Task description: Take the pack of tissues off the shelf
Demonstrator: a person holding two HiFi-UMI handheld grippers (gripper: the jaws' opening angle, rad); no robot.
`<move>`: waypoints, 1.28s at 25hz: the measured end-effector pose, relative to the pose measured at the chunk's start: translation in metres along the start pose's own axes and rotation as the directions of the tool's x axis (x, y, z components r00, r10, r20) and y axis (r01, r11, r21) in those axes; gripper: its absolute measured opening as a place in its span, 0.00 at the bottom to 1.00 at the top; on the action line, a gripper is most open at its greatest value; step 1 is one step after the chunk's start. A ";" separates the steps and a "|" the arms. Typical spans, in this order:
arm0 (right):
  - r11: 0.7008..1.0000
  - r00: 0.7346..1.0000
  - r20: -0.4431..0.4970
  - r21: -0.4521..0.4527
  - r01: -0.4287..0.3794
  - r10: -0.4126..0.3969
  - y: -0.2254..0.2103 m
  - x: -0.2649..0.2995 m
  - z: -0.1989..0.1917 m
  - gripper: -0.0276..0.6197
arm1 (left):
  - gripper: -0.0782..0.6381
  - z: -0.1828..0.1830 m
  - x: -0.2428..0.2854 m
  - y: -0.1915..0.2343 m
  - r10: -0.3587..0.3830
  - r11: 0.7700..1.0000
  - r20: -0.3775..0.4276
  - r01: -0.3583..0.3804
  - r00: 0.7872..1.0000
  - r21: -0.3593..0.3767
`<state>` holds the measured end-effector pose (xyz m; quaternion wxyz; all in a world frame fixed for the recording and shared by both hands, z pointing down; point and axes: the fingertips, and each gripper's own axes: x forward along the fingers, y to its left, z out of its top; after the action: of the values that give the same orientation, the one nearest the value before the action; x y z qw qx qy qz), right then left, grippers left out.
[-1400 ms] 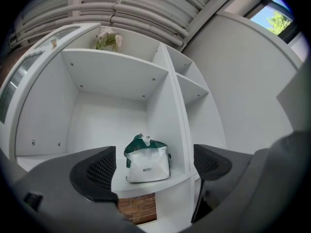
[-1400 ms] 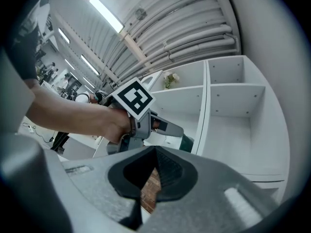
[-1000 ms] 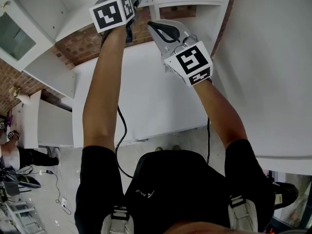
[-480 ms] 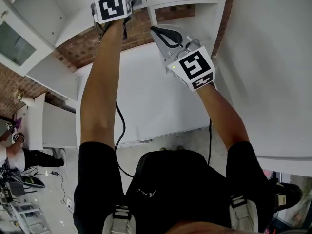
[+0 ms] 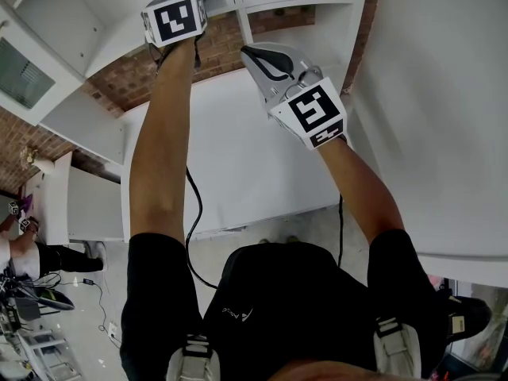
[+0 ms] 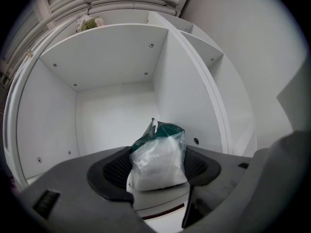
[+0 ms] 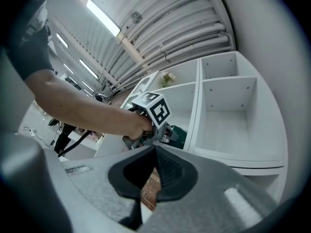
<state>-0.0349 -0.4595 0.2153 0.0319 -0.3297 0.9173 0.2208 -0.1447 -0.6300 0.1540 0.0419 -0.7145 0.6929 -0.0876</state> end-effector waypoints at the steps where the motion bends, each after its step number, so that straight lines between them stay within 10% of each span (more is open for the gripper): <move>1: 1.000 1.000 -0.002 0.000 -0.002 0.002 0.001 0.000 -0.001 0.04 | 0.53 0.000 -0.001 0.000 0.003 1.000 0.008 -0.003 1.000 0.000; 32: 0.994 0.999 0.042 0.105 -0.004 0.000 0.024 0.001 0.006 0.04 | 0.48 0.017 -0.139 0.002 -0.084 0.995 0.304 0.095 0.949 -0.021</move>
<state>-0.0506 -0.4414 0.2192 0.0681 -0.3220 0.9271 0.1791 -0.1475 -0.4921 0.1279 0.1308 -0.7507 0.6467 0.0331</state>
